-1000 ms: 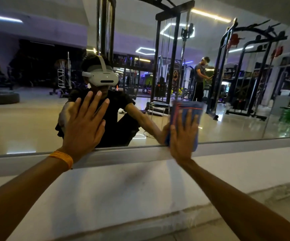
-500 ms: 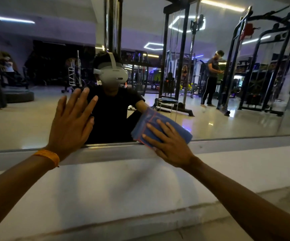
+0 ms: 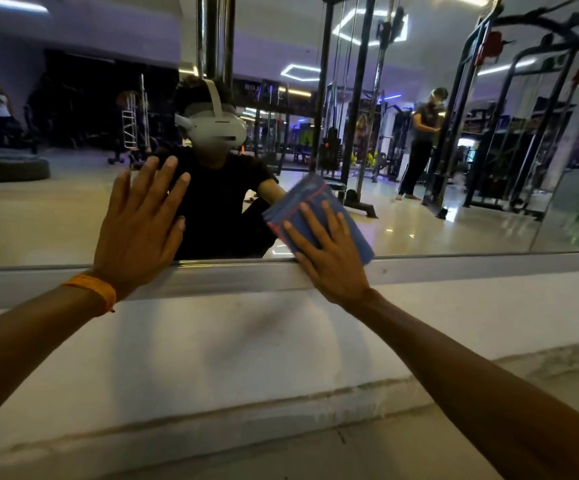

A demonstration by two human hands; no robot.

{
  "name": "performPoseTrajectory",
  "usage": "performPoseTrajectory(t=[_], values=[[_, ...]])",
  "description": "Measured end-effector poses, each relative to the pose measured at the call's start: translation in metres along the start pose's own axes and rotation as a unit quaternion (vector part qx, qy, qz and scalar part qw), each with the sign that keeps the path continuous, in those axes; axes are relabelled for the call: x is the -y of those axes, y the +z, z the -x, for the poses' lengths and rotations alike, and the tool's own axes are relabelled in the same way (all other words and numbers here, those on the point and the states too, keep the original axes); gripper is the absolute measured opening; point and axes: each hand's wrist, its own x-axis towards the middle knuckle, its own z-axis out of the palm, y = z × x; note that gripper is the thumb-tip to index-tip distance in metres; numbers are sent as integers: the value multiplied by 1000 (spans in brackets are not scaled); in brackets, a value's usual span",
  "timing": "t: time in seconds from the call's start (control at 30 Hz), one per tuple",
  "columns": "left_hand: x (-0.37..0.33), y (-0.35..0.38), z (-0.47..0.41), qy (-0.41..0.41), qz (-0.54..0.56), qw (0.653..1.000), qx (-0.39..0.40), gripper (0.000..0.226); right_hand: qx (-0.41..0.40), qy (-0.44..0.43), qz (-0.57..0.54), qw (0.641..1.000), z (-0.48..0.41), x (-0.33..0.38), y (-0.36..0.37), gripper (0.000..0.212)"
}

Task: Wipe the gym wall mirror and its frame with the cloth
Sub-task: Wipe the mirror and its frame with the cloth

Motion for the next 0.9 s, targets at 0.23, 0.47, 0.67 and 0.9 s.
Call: performPoseTrajectory(t=[0.23, 0.47, 0.67, 0.9], values=[[4, 1, 0, 16, 1, 1000, -6, 65, -8, -139, 37, 990, -29, -16, -6, 55], [-1, -1, -26, 15, 18, 999, -33, 64, -134, 227, -56, 963, -12, -43, -10, 60], [-15, 6, -54, -40, 44, 997, -46, 67, -54, -51, 7, 997, -37, -31, -7, 56], [-3, -3, -94, -44, 15, 998, -52, 69, -209, 257, -61, 942, -111, -64, -44, 61]])
